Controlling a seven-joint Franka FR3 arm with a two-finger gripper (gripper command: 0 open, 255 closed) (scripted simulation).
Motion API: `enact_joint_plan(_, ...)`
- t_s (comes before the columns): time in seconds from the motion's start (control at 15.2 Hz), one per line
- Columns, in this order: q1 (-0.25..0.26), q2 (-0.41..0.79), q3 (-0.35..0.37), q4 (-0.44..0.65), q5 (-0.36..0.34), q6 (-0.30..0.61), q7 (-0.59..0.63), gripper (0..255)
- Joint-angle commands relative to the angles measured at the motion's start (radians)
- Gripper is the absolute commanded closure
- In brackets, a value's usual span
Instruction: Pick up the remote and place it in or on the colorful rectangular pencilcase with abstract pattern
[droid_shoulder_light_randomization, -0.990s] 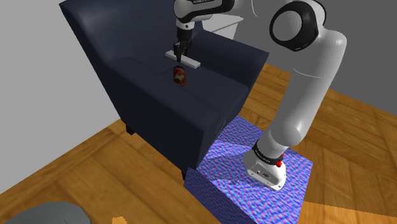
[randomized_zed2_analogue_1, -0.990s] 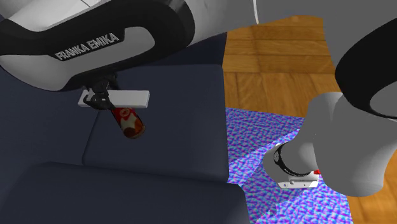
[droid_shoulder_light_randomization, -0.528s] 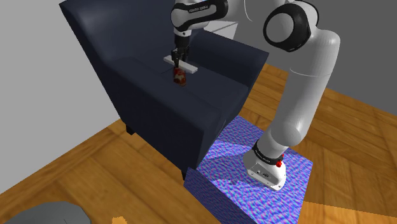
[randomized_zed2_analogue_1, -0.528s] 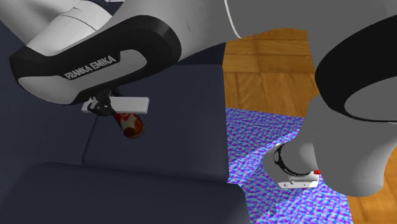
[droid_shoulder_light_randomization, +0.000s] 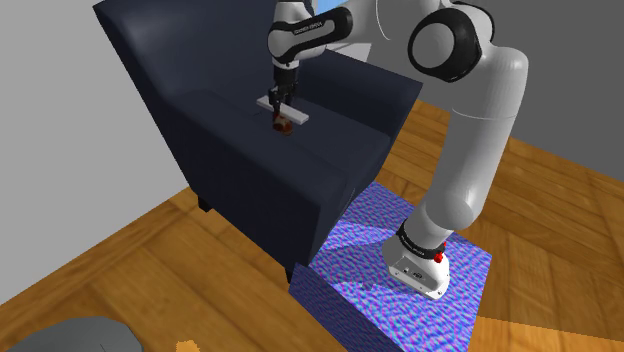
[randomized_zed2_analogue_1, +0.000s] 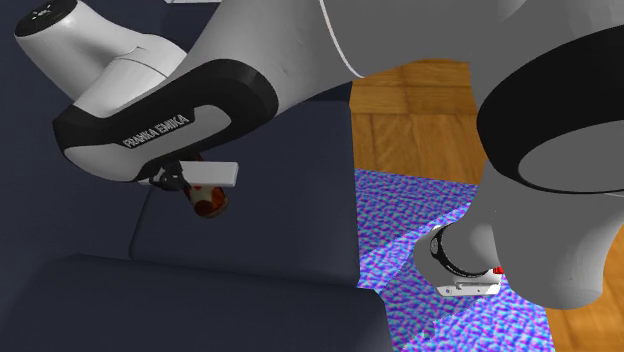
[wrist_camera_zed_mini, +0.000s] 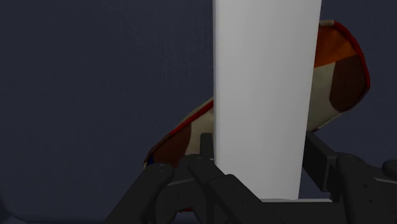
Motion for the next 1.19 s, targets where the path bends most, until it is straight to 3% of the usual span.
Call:
enact_joint_plan(0.0, 0.000, 0.001, 0.000, -0.002, 0.000, 0.005, -0.001, 255)
enact_joint_plan(0.33, 0.000, 0.001, 0.000, -0.002, 0.000, 0.005, -0.001, 255)
enact_joint_plan(0.4, 0.000, 0.001, 0.000, -0.002, 0.000, 0.005, -0.001, 0)
enact_joint_plan(0.73, 0.000, 0.001, 0.000, -0.002, 0.000, 0.005, -0.001, 0)
enact_joint_plan(0.99, 0.001, -0.035, -0.001, 0.076, -0.004, -0.110, 0.002, 0)
enact_joint_plan(1.12, 0.001, -0.036, -0.001, 0.076, -0.004, -0.110, 0.002, 0)
